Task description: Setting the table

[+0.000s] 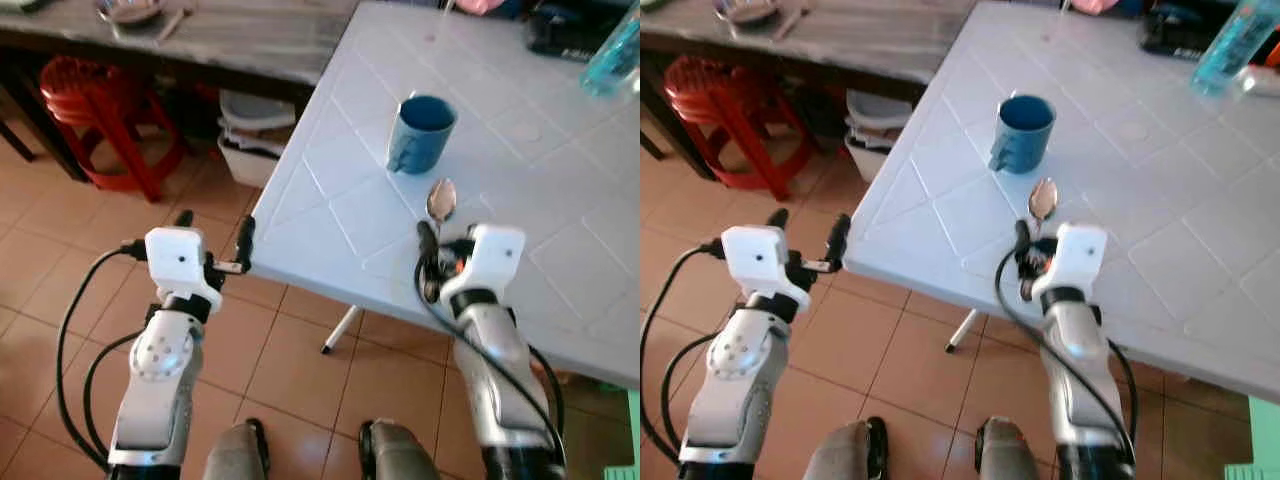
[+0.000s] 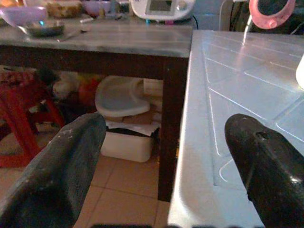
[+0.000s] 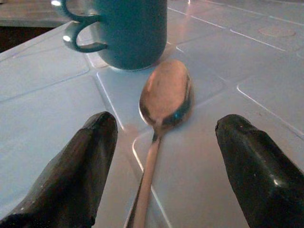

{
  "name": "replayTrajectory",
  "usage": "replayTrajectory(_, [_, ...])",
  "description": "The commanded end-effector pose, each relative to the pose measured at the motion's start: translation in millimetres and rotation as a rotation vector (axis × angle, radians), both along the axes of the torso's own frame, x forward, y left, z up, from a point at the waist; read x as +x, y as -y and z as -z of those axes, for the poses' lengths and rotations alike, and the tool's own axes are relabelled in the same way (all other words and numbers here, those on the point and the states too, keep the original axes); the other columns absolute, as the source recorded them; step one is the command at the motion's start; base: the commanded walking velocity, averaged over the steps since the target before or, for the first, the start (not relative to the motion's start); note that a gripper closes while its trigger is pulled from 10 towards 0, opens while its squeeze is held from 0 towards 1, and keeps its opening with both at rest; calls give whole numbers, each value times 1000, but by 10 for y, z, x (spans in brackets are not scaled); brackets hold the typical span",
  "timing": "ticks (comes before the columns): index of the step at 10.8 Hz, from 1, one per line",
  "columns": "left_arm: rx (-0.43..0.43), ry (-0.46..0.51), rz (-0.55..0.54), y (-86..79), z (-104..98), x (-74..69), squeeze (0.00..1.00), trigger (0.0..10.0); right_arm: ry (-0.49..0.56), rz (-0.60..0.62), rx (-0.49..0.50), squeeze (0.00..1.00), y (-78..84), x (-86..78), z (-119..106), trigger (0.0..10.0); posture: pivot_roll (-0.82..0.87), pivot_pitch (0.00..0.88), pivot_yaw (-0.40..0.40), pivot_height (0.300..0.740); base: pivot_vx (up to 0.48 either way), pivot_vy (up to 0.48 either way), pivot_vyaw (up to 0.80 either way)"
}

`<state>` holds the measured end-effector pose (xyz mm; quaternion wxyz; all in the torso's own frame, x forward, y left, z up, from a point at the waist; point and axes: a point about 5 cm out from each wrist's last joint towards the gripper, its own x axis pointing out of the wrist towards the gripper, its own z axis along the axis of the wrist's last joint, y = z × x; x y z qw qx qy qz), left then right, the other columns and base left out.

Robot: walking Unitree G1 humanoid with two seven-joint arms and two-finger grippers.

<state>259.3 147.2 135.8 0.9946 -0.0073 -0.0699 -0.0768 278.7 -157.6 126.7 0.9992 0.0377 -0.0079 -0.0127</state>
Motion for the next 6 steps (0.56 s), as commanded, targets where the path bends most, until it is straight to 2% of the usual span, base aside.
replayTrajectory(1, [1,-18,10,9,29,-4,0,10000,-32,8,5,0,-8,18,36,10000,-25,211,13,740,0,0,0])
replayTrajectory(2, [2,-22,20,20,39,-7,0,10000,-68,-2,20,0,-74,73,44,10000,-23,210,13,740,0,0,0])
replayTrajectory(3, [2,-23,20,21,41,-10,0,10000,-78,-4,19,0,-94,85,47,10000,-23,210,12,740,0,0,0])
replayTrajectory(5, [3,-28,26,22,46,-19,0,10000,-164,-18,0,0,-156,89,123,10000,-19,212,10,740,0,0,0])
replayTrajectory(6, [1,-37,38,28,64,-33,0,10000,-223,-7,21,0,-162,63,185,1569,-21,215,10,740,0,0,0])
